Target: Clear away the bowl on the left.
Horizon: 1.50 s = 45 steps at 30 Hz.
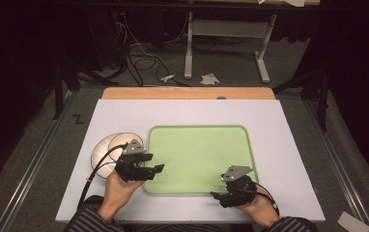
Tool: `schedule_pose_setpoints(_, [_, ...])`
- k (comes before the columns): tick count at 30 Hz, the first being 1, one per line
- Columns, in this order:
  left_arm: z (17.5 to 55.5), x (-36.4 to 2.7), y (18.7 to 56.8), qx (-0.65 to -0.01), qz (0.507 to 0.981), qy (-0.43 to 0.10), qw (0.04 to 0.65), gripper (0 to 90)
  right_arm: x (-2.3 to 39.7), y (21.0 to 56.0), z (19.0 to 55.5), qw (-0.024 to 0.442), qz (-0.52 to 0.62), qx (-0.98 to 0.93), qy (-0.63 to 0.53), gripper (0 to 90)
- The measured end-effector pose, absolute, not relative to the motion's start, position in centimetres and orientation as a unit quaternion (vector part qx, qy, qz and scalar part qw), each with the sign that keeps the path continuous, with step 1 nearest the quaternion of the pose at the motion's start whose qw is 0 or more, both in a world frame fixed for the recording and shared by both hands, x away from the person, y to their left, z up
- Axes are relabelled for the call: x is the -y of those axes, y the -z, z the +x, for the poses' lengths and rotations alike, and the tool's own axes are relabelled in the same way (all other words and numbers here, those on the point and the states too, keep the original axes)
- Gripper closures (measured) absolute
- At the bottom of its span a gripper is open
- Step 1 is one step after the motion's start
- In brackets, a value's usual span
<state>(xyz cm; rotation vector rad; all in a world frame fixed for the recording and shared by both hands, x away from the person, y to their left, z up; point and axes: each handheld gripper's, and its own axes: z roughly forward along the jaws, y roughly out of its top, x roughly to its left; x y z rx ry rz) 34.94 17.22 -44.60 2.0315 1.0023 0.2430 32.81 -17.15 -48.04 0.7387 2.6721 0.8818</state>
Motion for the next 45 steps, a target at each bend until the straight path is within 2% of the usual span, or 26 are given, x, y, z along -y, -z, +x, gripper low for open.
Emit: schedule_pose_setpoints(45, [36.1,-21.1,44.0,-0.457,0.787,-0.149,0.386,39.0,16.9,48.4,32.9,0.109,0.237,-0.920,-0.291,31.2])
